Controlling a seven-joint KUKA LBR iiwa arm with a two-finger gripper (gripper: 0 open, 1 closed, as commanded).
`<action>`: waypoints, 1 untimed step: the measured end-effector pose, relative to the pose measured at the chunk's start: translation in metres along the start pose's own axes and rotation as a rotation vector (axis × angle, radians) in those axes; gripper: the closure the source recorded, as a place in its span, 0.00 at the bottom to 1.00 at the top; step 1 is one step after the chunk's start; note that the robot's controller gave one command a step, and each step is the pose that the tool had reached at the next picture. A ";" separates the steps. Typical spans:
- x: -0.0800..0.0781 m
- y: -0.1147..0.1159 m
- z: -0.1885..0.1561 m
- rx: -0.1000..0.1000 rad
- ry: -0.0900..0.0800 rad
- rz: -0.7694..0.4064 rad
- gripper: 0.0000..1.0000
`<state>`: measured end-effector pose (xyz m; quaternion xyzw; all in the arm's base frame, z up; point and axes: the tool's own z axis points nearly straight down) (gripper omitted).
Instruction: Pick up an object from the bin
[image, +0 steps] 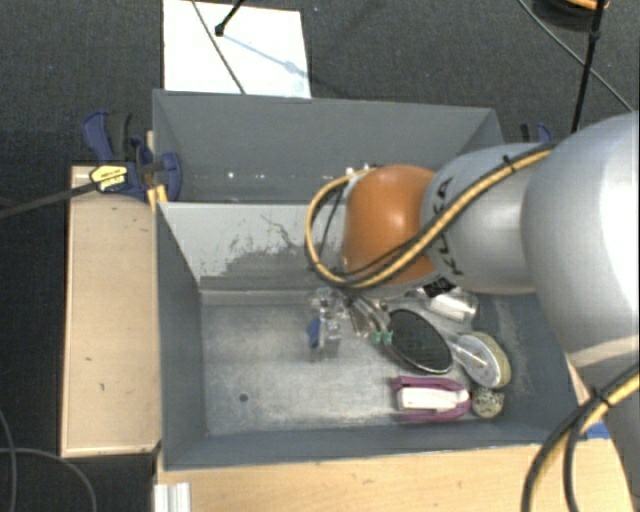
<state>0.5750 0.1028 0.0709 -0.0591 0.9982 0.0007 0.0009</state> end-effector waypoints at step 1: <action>0.000 0.001 -0.133 0.000 -0.009 0.042 1.00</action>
Offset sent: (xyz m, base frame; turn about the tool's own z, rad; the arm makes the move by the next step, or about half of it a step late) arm -0.0030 0.0000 0.1269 0.0426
